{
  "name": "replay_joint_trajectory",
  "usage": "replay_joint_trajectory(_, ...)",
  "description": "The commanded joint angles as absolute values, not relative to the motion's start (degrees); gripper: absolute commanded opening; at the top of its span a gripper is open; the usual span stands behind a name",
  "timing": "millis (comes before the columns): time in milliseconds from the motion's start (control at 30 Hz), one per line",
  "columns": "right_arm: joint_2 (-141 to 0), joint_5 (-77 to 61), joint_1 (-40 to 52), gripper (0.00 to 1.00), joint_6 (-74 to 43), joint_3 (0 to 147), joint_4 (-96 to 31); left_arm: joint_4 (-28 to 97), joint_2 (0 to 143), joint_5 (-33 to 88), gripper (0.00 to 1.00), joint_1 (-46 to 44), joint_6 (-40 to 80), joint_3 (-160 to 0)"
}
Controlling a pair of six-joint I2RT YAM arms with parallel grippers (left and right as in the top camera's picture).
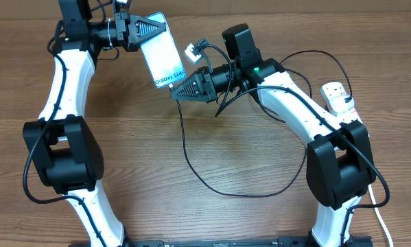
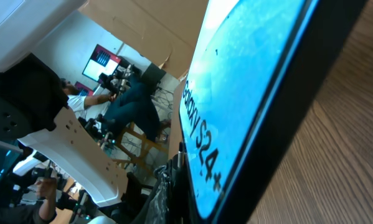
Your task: Plug charger to phone and switch on socket
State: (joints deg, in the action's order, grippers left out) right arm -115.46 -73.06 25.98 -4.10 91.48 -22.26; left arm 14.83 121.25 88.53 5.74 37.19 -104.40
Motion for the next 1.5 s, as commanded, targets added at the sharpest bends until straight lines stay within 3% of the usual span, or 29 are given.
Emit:
replay_joint_trajectory(0, -114.1, -73.4, 26.1, 0.04, -5.0, 92.7, -22.4, 14.4, 120.6, 90.0, 0.04, 6.7, 38.7, -105.1)
replay_joint_trajectory(1467, -114.1, -70.6, 26.1, 0.04, -9.0, 92.7, -21.1, 13.0, 120.6, 90.5, 0.04, 6.3, 39.9, -105.1)
